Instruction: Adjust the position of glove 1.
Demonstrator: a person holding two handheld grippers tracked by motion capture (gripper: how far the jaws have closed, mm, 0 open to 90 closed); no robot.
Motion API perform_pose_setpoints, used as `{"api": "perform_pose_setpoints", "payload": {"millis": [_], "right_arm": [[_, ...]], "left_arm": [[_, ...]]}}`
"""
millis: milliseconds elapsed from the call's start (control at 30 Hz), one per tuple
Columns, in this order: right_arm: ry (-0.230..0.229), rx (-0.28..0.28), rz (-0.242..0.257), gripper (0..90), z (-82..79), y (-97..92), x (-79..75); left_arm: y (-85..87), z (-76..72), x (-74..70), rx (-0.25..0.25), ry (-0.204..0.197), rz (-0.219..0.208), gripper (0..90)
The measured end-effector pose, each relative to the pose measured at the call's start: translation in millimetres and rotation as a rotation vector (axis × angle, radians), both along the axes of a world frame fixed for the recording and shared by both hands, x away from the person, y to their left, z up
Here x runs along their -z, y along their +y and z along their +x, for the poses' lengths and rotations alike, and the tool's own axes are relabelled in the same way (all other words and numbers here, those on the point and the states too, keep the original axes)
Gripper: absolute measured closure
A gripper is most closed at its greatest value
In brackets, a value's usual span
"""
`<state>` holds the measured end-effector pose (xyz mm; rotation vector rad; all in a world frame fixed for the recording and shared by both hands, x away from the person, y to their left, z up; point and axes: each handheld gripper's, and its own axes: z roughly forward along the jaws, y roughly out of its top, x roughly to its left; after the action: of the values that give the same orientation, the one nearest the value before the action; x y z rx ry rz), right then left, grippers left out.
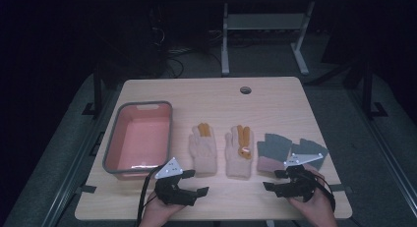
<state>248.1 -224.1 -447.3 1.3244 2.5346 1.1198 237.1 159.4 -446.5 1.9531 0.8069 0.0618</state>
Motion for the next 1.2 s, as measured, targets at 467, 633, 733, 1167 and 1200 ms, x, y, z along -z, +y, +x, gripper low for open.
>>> {"api": "perform_pose_setpoints", "payload": {"millis": [467, 633, 733, 1167, 1200], "right_arm": [[-0.014, -0.028, -0.003, 31.9, 4.5, 12.6, -6.5], [-0.001, -0.058, -0.021, 31.8, 14.2, 22.8, -10.6], [0.004, -0.072, -0.037, 31.9, 20.8, 28.1, -13.2], [0.000, -0.135, -0.090, 32.7, 56.4, 59.3, -33.5], [0.000, -0.142, -0.098, 33.0, 59.5, 61.2, -34.5]], "left_arm": [[-1.2, -2.1, -1.0, -0.004, -0.019, 0.014, 18.8], [-1.7, -3.1, -1.0, 0.004, -0.022, 0.024, 18.8], [-1.1, -3.8, -2.2, 0.001, -0.030, 0.024, 18.8], [2.6, -1.3, -2.2, -0.011, -0.027, 0.023, 18.8], [2.6, -1.3, -2.4, -0.010, -0.029, 0.024, 18.8]]}}
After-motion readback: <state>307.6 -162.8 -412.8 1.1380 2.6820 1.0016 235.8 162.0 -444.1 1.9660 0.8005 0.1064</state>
